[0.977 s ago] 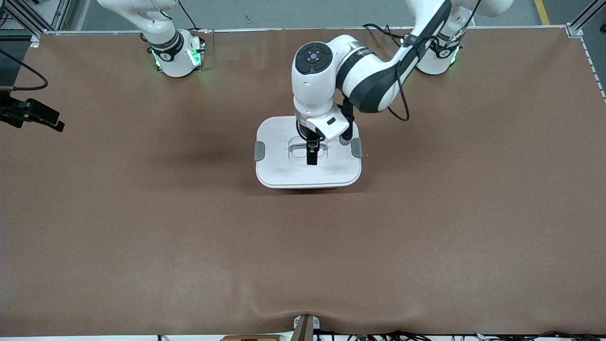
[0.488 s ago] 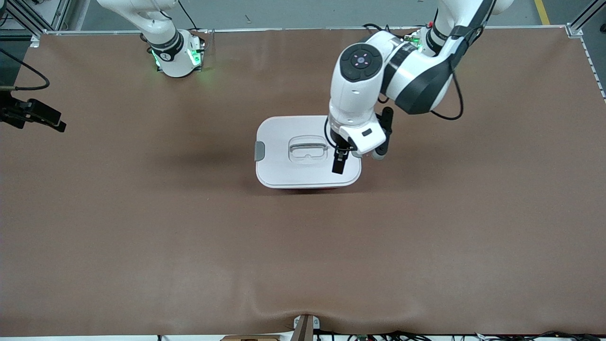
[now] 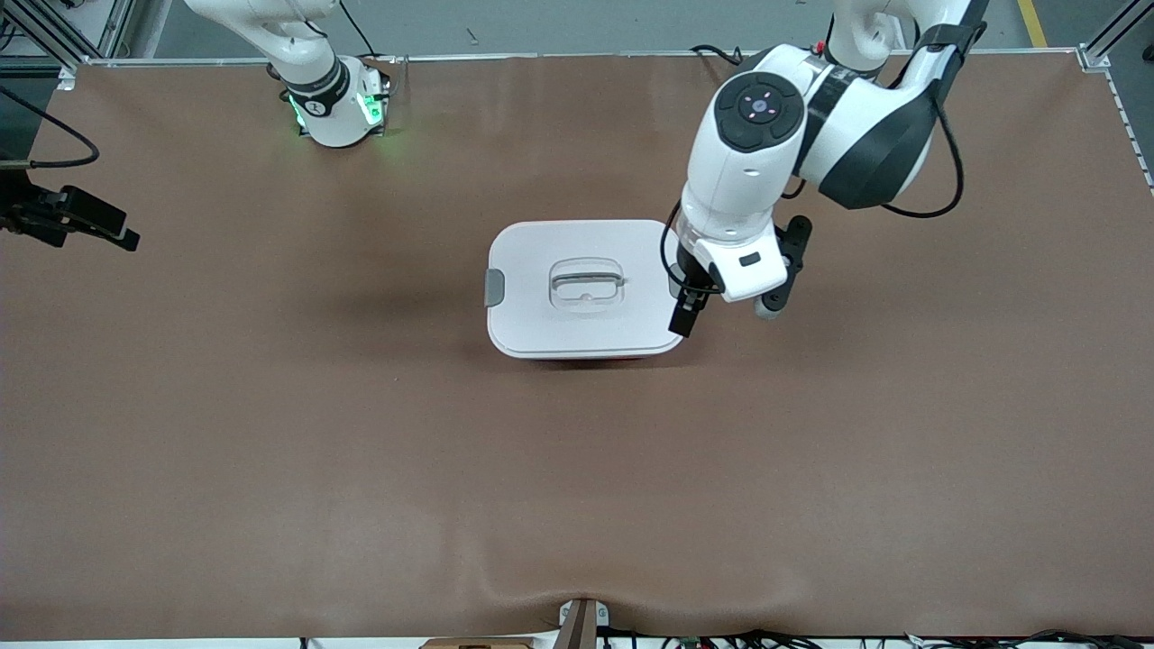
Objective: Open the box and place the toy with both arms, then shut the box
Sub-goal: 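Open the left gripper and lift it away from the lid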
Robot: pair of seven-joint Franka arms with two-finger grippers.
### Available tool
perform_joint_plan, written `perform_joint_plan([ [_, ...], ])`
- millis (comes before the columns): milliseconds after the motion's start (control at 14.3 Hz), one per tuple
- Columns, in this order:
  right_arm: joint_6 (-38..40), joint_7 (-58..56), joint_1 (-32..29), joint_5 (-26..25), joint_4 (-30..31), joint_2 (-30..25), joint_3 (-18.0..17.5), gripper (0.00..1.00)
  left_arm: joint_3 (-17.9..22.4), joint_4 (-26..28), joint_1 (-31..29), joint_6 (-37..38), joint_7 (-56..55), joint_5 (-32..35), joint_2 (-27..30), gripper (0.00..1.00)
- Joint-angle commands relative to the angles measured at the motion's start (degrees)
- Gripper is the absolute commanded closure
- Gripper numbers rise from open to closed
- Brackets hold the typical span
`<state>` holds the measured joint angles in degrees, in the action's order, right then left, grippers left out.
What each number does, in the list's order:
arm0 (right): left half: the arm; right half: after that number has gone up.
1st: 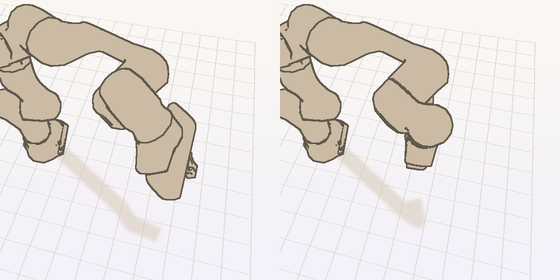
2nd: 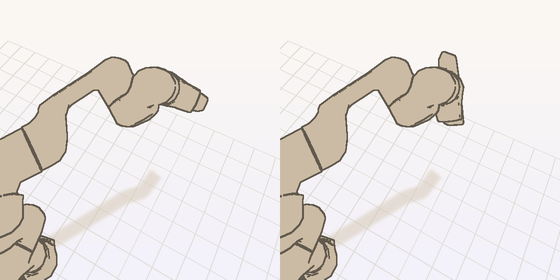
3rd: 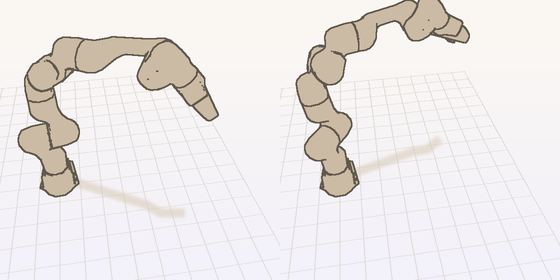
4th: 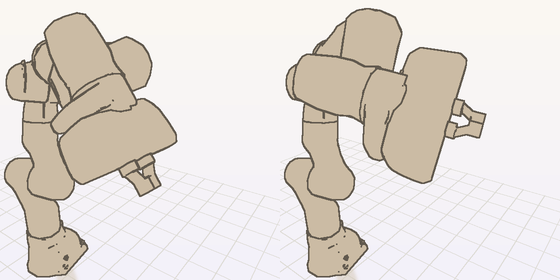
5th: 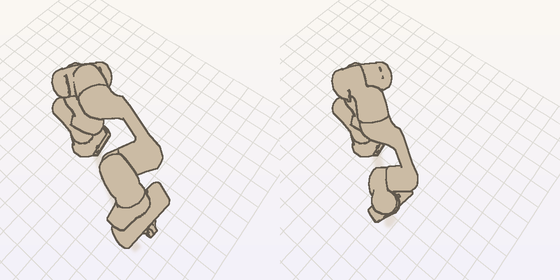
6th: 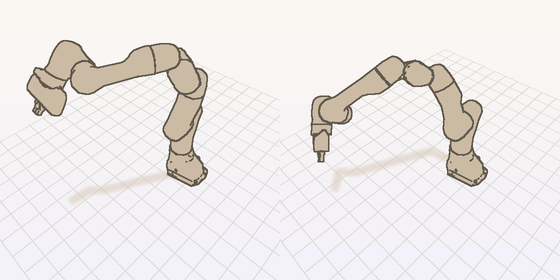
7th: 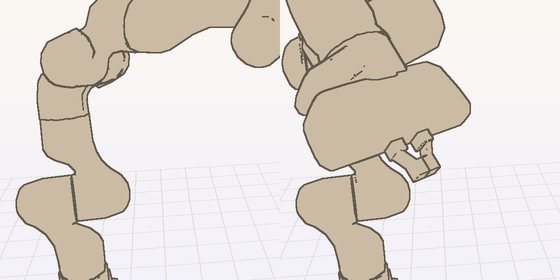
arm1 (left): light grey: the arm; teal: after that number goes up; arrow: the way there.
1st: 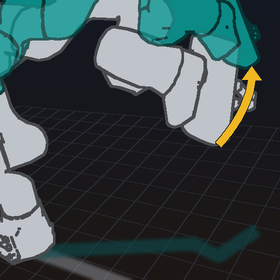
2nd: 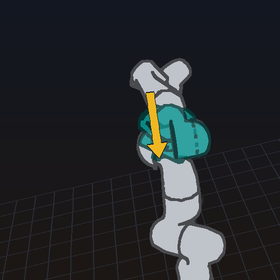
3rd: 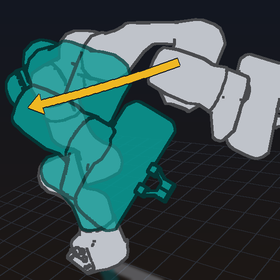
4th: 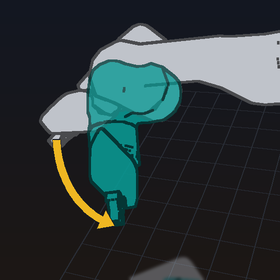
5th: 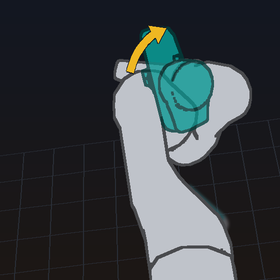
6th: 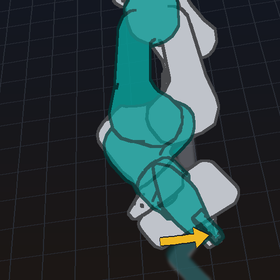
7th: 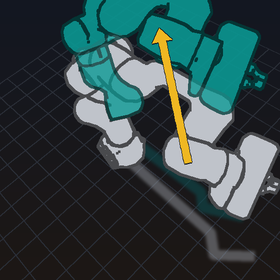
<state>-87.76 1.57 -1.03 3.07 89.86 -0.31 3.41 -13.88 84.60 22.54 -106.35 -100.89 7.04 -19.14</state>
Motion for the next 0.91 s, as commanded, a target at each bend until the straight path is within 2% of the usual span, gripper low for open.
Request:
perform_joint_plan([
  [0,-1.4,0.3,-0.3,-2.9,0.5,-0.6,-0.4,0.0,-0.3,0.4,-2.9,1.2,6.0,-0.9,2.2,0.0],
  [558,-1.2,0.5,-0.5,-2.2,0.3,-0.5,-0.5,0.0,0.0,0.4,-7.9,1.2,19.2,-0.9,4.2,0.0],
  [837,-1.0,0.6,-0.1,-1.8,0.0,-0.5,-0.6,0.0,0.0,0.4,-9.2,1.2,21.9,-0.9,4.3,0.0],
])
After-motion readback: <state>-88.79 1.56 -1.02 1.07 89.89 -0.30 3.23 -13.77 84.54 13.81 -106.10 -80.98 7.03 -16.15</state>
